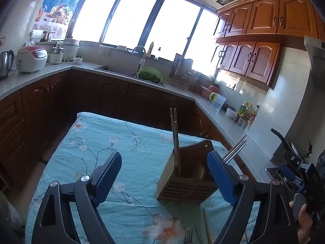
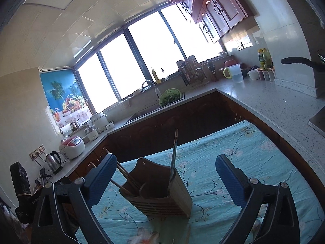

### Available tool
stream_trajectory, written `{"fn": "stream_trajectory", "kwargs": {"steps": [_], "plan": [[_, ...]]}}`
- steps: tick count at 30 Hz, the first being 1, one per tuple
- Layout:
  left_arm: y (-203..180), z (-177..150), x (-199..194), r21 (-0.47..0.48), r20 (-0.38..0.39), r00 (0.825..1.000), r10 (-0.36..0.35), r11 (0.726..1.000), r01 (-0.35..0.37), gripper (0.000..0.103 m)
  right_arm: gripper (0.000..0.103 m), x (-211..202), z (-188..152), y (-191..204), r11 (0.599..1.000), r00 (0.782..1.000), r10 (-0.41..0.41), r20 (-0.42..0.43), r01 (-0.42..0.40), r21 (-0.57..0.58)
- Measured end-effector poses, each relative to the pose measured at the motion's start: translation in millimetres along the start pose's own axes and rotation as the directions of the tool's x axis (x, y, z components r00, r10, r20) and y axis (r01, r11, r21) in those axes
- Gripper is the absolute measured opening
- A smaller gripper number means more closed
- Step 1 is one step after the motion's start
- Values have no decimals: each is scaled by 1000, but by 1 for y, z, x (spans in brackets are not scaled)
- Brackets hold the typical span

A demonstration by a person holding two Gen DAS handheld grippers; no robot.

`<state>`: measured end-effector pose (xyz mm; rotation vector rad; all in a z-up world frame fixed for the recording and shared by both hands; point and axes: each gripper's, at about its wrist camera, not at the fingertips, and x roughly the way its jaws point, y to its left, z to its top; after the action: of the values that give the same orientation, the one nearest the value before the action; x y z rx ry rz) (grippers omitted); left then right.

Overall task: Organize utensils
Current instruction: 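Grasp the metal fork with the left tool while the right tool grasps a chopstick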

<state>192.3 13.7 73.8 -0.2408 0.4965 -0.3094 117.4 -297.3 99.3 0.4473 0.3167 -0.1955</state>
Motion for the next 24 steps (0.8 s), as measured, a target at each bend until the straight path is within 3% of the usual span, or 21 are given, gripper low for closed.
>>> {"fn": "stream_trajectory", "kwargs": {"steps": [11,18,24], "plan": [[-6,-54,-38,46,-132,991,24,999,-18,88,99,-41,-71,-29,994,987,-112,-118,111,-16],[-12,-79,-24,44,-262,965,21,999,-10,88,99,-45,-118,-52,984,956,-180,-231,175,-41],[-28,-86,-5,79,-325,945,16,997,10,88,99,-40,-126,-65,976,937,-218,-273,211,-55]]}}
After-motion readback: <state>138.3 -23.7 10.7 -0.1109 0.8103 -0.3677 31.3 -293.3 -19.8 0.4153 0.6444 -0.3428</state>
